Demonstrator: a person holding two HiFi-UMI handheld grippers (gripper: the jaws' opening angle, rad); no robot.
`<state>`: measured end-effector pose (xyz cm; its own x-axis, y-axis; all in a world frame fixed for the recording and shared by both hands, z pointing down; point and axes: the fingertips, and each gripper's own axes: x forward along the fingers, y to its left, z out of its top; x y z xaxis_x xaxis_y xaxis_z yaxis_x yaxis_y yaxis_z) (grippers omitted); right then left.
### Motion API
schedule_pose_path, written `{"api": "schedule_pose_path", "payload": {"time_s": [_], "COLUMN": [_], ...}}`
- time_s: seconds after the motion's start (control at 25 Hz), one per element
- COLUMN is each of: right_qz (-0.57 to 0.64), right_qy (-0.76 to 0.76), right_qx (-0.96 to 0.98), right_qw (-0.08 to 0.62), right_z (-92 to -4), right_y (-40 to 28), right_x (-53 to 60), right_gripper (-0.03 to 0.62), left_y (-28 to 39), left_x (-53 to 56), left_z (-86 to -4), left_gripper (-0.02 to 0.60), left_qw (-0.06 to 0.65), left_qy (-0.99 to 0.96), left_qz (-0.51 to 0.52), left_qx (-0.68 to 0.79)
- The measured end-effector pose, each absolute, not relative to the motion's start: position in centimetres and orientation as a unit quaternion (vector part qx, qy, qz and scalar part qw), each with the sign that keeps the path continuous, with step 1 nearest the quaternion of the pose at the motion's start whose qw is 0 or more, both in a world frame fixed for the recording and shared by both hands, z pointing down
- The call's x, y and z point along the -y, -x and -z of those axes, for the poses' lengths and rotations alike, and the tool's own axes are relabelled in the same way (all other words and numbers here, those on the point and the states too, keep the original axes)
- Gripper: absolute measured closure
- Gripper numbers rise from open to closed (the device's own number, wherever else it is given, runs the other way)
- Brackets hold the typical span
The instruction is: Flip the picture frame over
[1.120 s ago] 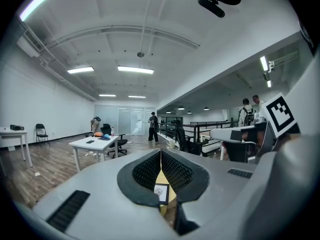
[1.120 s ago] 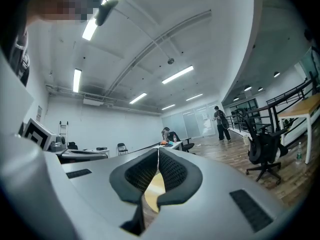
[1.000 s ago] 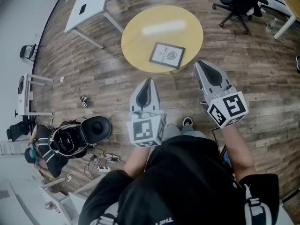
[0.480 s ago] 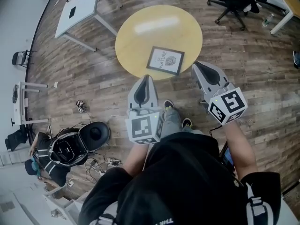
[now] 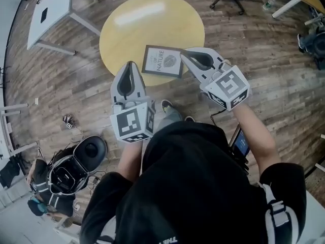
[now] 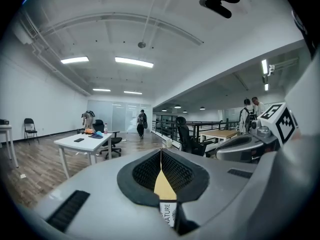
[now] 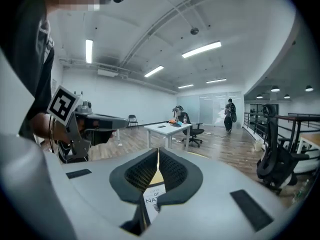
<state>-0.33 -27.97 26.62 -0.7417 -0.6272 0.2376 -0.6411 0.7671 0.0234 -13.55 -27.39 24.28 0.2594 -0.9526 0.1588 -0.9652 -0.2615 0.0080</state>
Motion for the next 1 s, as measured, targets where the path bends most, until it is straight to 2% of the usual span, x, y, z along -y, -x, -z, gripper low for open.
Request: {"api": "schedule_pose_path", "payload": {"time_s": [0.12, 0.4, 0.56, 0.72, 1.0], "right_qz": [-0.009, 0.002, 0.025, 0.032, 0.026], "right_qy": [-0.327, -0.329, -0.315, -0.290, -0.252], "right_qx": [0.932, 0.924, 0.918, 0.912, 0.907], "right_qw": [0.157, 0.194, 0.239, 0.288, 0.337], "right_z": [-27.8, -30.6, -33.1, -36.0, -40.3], "right_y": [1.3, 2.3, 2.2, 3.4, 2.8], "right_x": [29.2, 31.3, 30.9, 31.4, 30.5], "right_gripper": [0.572, 0.571, 0.568, 0.497, 0.474], "left_y": [14.0, 15.6, 15.4, 16.3, 14.9], "left_x": [28.9, 31.6, 32.2, 33.5, 34.4], "left_z": [-24.8, -27.4, -28.8, -31.0, -34.1], "left_gripper": [0.557, 0.557, 0.557, 0.557, 0.557], "left_qw": [0.056, 0.076, 0.078, 0.098, 0.122], "left_qy": [-0.799, -0.802, -0.806, -0.809, -0.810], "left_qz": [-0.059, -0.062, -0.064, -0.073, -0.097], "left_qx": [0.596, 0.590, 0.583, 0.576, 0.566]}}
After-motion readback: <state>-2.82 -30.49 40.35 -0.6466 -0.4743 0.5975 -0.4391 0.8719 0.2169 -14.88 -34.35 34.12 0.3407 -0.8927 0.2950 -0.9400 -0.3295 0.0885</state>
